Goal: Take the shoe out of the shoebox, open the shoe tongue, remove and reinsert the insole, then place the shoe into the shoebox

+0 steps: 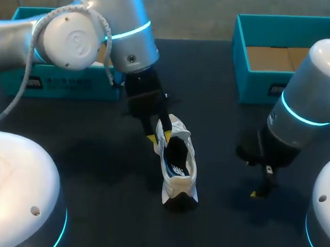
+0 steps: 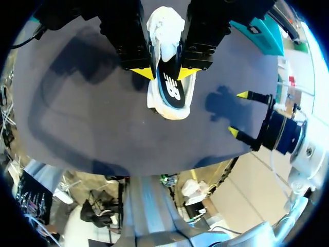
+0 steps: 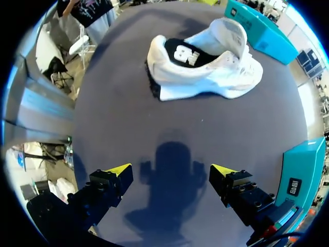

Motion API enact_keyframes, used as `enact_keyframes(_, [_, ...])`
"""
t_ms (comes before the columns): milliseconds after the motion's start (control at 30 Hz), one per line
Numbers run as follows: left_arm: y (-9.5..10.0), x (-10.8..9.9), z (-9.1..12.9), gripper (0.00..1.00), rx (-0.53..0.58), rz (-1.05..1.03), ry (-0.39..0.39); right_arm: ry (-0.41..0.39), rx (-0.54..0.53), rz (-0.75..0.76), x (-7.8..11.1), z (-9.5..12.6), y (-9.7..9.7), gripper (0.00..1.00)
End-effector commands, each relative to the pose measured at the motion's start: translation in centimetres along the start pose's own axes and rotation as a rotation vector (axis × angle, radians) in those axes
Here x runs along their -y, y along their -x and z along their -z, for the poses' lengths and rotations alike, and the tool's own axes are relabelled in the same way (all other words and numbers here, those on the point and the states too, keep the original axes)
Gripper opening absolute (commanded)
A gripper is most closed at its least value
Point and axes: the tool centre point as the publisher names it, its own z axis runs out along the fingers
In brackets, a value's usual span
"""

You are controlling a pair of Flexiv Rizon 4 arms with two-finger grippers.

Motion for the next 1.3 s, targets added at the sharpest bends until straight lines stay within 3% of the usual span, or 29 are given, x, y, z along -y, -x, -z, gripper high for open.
enact_keyframes(33, [0.7,0.5,0.2,0.25,-0.109,-0.021,0.019,0.008,0.0,0.029,1.6,1.4,-0.5,1.0])
enact_keyframes(200, [0.7,1.2,0.2,0.25,-0.202,-0.087,0.051,-0.003,-0.024,0.06,2.6,1.4,-0.4,1.0])
enact_keyframes(300, [0.8,1.4,-0.1,0.0,-0.244,-0.117,0.073,-0.003,-0.024,0.06,2.6,1.4,-0.4,1.0])
enact_keyframes(500, [1.2,0.8,-1.3,0.0,-0.354,-0.159,0.061,-0.003,-0.024,0.06,2.6,1.4,-0.4,1.0])
enact_keyframes(533, [1.2,0.3,-1.3,0.0,-0.351,-0.141,0.109,-0.003,-0.024,0.06,2.6,1.4,-0.4,1.0])
enact_keyframes(900, [1.2,0.3,-1.3,0.0,-0.351,-0.141,0.109,-0.003,-0.024,0.06,2.6,1.4,-0.4,1.0])
enact_keyframes(1067, [2.2,-0.4,-2.3,0.0,-0.341,-0.192,0.11,-0.003,-0.024,0.06,2.6,1.4,-0.4,1.0])
enact_keyframes(1300, [1.6,-1.0,-4.2,0.0,-0.359,-0.227,0.066,-0.003,-0.024,0.06,2.6,1.4,-0.4,1.0])
